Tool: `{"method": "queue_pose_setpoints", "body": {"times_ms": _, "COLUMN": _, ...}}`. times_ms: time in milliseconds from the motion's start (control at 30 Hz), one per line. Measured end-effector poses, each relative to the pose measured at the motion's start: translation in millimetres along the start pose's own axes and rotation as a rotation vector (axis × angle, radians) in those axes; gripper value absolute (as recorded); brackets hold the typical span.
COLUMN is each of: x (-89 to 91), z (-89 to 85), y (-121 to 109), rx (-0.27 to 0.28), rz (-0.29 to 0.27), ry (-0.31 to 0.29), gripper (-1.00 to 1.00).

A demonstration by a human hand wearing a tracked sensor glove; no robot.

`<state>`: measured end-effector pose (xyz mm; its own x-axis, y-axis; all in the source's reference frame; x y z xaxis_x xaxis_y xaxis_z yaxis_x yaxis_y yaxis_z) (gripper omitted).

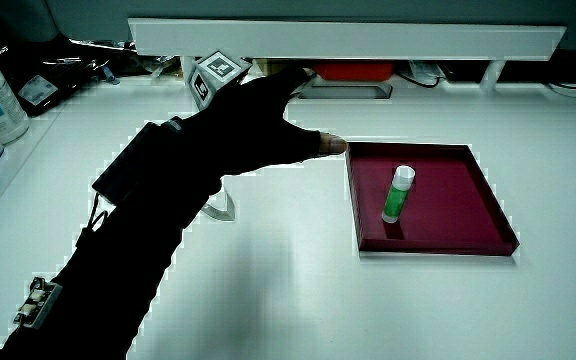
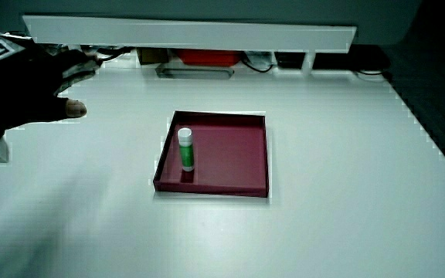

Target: Pick glue stick

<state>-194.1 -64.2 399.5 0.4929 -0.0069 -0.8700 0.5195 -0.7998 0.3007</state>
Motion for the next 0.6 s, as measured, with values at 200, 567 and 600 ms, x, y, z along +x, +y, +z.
{"method": "queue_pose_setpoints", "body": {"times_ms": 200, "x": -10.8, "z": -16.3, "y": 12, "rx": -0.008, "rz": 0.034, "ry": -0.041, "gripper": 0.0}}
{"method": "queue_pose_setpoints", "body": {"times_ms": 567, "x": -14.4, "z": -57.7, "y": 36, "rx": -0.066, "rz": 0.059, "ry": -0.103, "gripper": 0.0}}
{"method": "queue_pose_setpoints", "body": {"times_ms": 600, "x": -15.3, "z": -61.7, "y": 39, "rx": -0.064, "rz": 0.044, "ry": -0.102, "gripper": 0.0}}
